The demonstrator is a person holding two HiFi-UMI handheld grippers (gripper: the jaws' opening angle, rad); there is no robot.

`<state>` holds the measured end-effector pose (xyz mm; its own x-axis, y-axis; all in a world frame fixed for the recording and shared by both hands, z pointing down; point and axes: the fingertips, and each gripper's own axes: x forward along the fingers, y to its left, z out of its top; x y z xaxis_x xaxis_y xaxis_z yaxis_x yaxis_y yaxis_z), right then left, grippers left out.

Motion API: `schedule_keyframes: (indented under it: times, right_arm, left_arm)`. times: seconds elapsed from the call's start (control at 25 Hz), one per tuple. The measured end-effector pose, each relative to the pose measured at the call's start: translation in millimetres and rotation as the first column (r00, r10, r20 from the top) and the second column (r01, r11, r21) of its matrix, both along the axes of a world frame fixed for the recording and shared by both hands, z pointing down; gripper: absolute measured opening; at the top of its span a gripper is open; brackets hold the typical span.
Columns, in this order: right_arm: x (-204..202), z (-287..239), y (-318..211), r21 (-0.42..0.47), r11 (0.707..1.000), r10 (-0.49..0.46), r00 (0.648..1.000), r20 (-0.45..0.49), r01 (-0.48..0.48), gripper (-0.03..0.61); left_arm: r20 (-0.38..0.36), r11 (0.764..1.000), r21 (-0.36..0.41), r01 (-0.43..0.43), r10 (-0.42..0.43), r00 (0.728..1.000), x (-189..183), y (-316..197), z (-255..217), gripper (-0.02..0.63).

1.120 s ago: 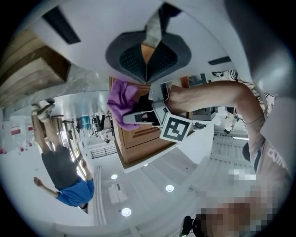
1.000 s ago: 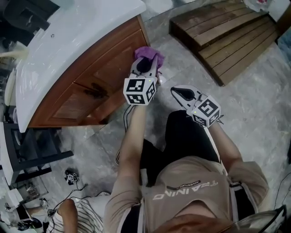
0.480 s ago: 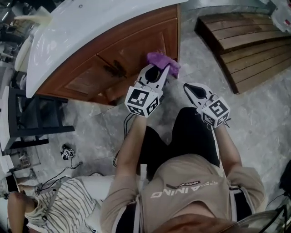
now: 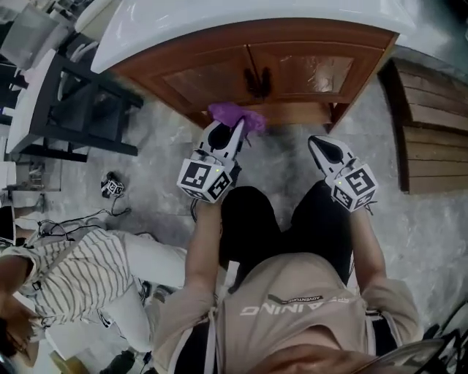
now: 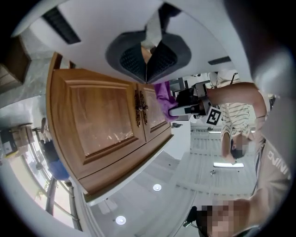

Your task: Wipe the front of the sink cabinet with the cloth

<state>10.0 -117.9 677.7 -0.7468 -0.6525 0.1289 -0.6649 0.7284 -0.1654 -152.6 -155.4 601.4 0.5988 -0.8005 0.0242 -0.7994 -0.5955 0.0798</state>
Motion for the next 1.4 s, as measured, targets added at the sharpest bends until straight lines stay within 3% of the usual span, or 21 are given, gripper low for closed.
schedule_keyframes:
  times: [0.12,0.28,0.52,0.68,0.84,1.08,1.4]
  right_arm:
    - [-23.0,-6.0,-3.2,0.022,0.998,-0.050,0.999,-0.012,0.050,0.014]
    - [-41.9,-10.1,-5.0,0.044,0.995,-0.088,0.995,-0.042,0.090,0.014]
    - [-36.8,-5.0,-8.5,0.045,0.997,-0.066,0.995,-0.071,0.069,0.014]
    - [-31.5,-0.6,-9.8,0.031,0.998,-0.058,0.995,-0.084,0.060,0.014]
    - [-30.2,3.5,-10.5,0.026,0.998,-0.058,0.994,-0.092,0.061,0.014]
    - [-38.2,1.8,-10.3,0.034,0.996,-0.079,0.993,-0.084,0.082,0.014]
    - [-33.4,3.0,-13.9,0.032,0.997,-0.061,0.996,-0.071,0.063,0.014]
  left_arm:
    - [0.008,0.991,0.014,0.132,-0.132,0.991,-60.0,-4.1,0.6,0.066]
    - [0.071,0.966,0.024,0.256,-0.257,0.964,-125.0,-19.9,16.9,0.066]
    - [0.132,0.942,0.004,0.335,-0.332,0.934,-174.9,-42.5,52.3,0.066]
    - [0.113,0.925,-0.019,0.379,-0.375,0.920,-201.8,-56.1,62.6,0.066]
    - [0.147,0.916,-0.006,0.400,-0.395,0.907,-210.8,-70.8,68.2,0.066]
    - [0.139,0.888,0.023,0.459,-0.458,0.878,-209.5,-80.0,69.5,0.066]
    - [0.133,0.916,0.031,0.399,-0.400,0.907,-145.6,-87.7,71.1,0.066]
